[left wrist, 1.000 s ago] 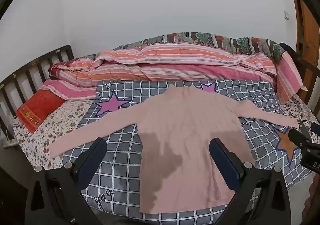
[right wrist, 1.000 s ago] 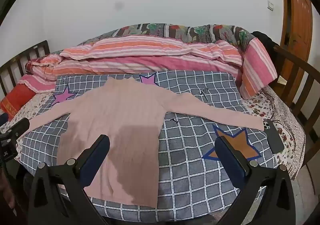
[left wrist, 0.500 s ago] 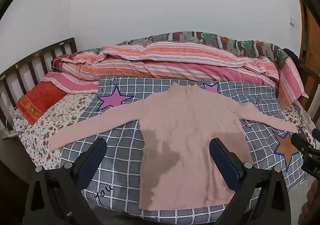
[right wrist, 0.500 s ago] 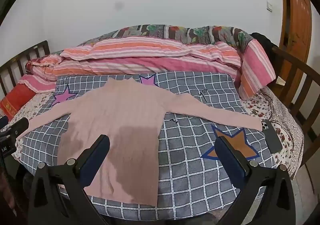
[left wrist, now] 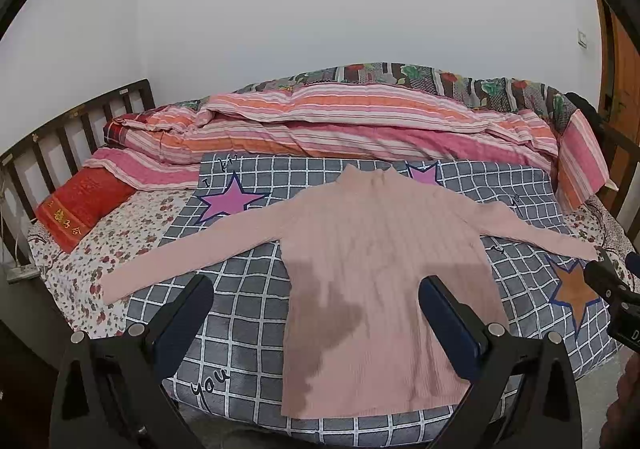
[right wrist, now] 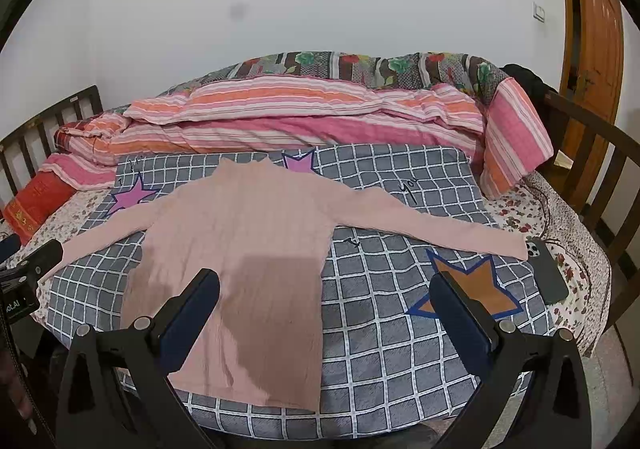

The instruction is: Fold small clothes

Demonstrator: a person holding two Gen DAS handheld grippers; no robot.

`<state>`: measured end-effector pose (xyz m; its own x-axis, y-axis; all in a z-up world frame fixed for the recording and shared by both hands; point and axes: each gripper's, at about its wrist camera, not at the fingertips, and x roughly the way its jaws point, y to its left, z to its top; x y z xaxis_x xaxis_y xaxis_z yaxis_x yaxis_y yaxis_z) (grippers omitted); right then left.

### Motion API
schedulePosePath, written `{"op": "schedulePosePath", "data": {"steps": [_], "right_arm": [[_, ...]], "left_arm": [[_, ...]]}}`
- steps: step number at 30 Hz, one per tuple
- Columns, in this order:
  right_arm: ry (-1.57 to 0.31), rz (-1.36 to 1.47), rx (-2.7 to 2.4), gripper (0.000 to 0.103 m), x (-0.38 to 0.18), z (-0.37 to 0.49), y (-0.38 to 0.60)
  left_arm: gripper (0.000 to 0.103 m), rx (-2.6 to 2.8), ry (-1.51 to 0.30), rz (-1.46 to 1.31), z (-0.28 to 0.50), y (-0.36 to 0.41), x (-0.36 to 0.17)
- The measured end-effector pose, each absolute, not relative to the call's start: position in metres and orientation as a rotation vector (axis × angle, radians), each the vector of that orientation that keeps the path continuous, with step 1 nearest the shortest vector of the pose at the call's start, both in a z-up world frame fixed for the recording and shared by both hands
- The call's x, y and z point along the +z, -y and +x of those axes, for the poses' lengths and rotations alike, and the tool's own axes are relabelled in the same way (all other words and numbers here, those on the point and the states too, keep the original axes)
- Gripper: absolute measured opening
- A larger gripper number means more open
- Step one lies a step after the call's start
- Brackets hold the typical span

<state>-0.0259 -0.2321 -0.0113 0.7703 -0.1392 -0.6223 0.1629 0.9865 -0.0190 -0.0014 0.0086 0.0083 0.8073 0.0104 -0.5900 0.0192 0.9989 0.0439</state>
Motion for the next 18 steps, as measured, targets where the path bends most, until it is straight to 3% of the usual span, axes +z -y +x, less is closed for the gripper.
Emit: {"op": "schedulePosePath", "data": {"steps": [18], "right_arm": [[-0.668,0.048,-0.155,0.103,-0.0122,-0.0268,0.2325]], "left_arm": [[0.103,-0.004,-0.625,0.051,-0.0065,-0.0102,0.0044]]}}
